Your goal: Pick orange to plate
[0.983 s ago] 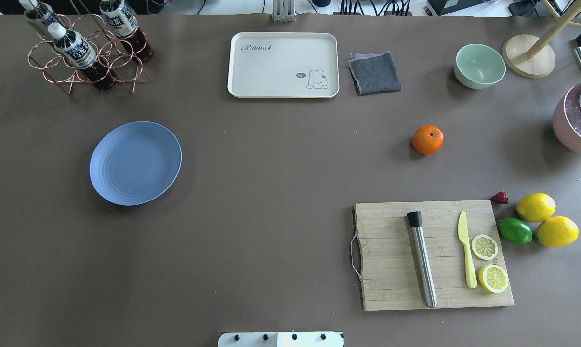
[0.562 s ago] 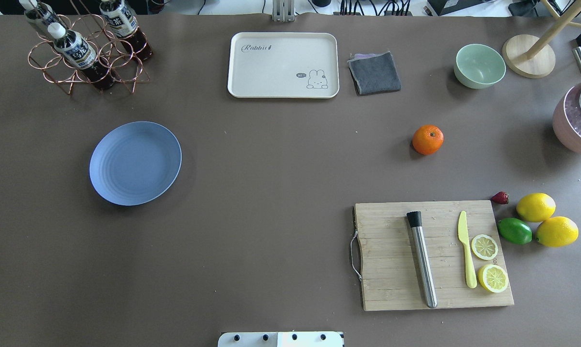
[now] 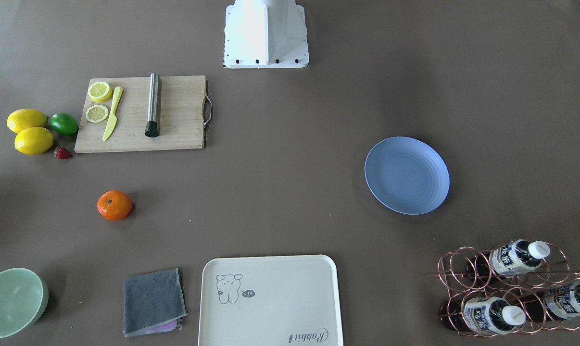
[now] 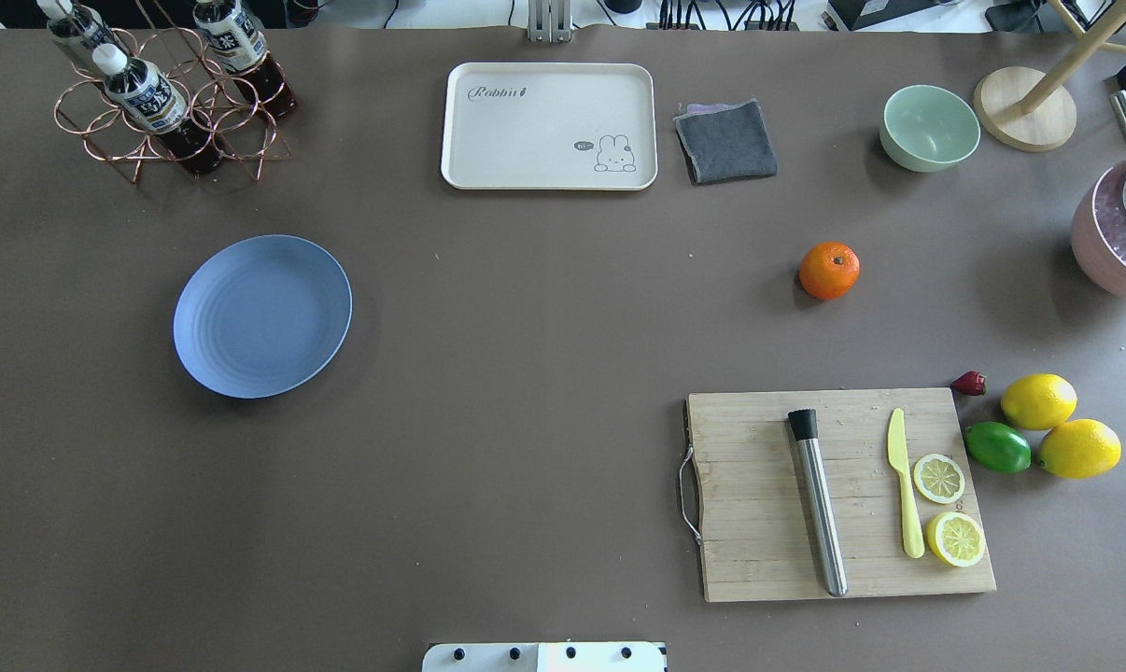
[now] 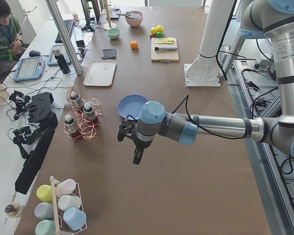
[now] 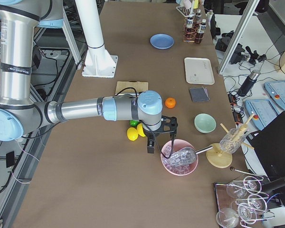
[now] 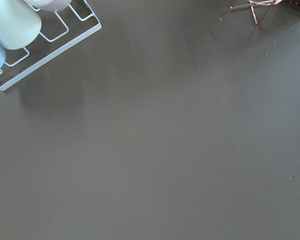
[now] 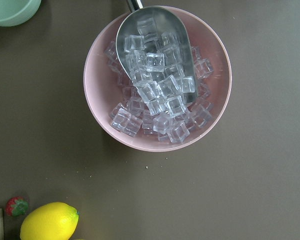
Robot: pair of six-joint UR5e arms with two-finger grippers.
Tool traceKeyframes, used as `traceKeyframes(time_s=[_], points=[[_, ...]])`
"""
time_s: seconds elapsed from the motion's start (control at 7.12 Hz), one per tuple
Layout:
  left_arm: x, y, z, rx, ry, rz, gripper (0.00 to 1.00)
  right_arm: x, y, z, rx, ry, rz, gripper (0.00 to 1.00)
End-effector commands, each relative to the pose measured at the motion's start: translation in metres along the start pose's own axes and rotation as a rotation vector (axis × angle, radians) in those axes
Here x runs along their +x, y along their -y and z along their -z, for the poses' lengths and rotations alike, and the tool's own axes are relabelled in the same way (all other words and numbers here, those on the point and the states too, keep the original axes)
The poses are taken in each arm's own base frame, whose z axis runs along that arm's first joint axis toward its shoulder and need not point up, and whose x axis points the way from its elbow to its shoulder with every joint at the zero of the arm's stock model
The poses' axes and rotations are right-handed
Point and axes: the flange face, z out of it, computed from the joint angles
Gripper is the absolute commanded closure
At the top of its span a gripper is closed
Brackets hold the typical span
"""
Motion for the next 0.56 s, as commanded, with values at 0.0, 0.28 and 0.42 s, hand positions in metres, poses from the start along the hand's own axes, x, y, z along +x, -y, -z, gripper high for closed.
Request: traceKeyframes(time_s=[0.0, 0.28, 0.42], points=[[-0.003, 0.002, -0.008, -0.019, -0.047, 0.019, 0.02, 0.000, 0.000, 0.000, 0.000, 0.002, 0.001, 0.00], [-0.003, 0.009, -0.015, -0.031, -0.107, 0.027, 0.02, 0.002, -0.002, -0.002, -0.005, 0.000, -0.003, 0.00], [-0.003, 0.018, -0.013, -0.020, -0.104, 0.017, 0.02, 0.002, -0.003, -0.002, -0.005, 0.001, -0.003, 0.00]])
